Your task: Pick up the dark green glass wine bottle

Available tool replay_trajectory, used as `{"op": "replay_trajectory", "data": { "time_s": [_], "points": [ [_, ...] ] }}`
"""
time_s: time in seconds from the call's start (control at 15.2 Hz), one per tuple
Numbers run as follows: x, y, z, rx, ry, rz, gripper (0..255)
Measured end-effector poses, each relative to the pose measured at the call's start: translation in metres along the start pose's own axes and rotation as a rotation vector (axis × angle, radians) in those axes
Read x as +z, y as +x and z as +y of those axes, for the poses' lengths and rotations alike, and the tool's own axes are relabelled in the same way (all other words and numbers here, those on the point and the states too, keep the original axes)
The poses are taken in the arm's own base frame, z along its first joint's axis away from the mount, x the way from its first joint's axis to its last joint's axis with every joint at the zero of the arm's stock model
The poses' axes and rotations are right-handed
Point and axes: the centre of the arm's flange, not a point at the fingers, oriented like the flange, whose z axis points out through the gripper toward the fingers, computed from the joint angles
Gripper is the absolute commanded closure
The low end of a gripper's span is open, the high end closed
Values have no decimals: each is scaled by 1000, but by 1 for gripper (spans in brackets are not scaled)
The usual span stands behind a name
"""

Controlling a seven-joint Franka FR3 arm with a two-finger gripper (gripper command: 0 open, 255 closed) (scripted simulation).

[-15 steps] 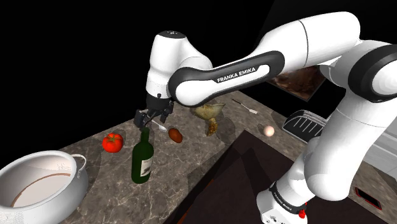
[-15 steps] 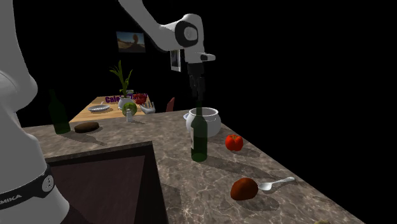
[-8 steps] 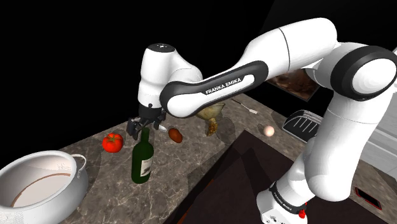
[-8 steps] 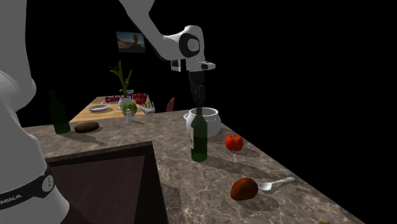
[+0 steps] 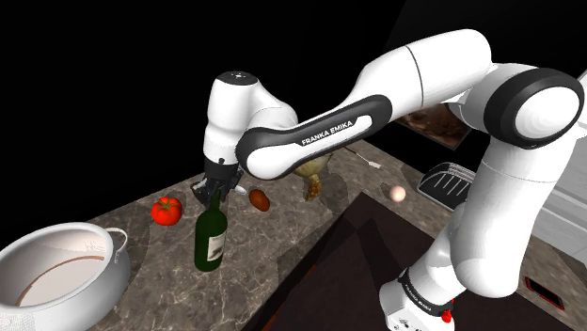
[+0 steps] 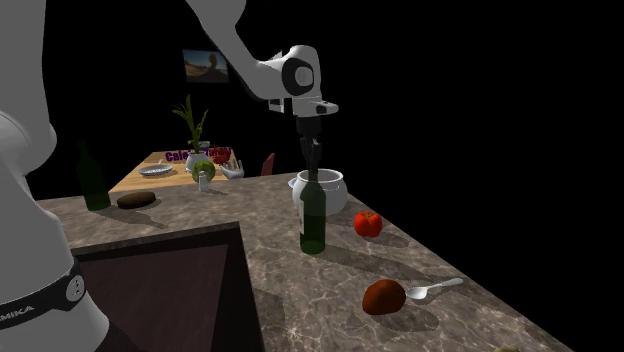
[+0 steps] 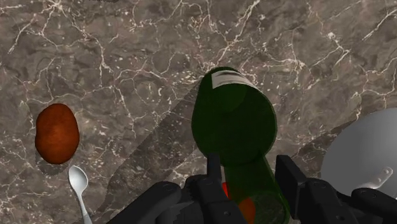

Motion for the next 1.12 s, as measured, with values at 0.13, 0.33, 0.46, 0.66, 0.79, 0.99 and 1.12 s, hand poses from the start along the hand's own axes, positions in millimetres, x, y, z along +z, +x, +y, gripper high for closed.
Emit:
{"op": "replay_trajectory", "data": {
  "time_s": [0.13,0.33,0.46,0.66,0.79,0.99,1.12],
  "points": [
    [0,0,0,0,0,0,255],
    [0,0,0,0,0,1,255],
    [-6,0,1,0,0,-1,255],
    [-20,1,-1,0,0,-1,255],
    [-30,2,0,0,0,-1,255],
    [-46,4,0,0,0,-1,255],
    [-57,5,0,0,0,-1,255]
  ]
}}
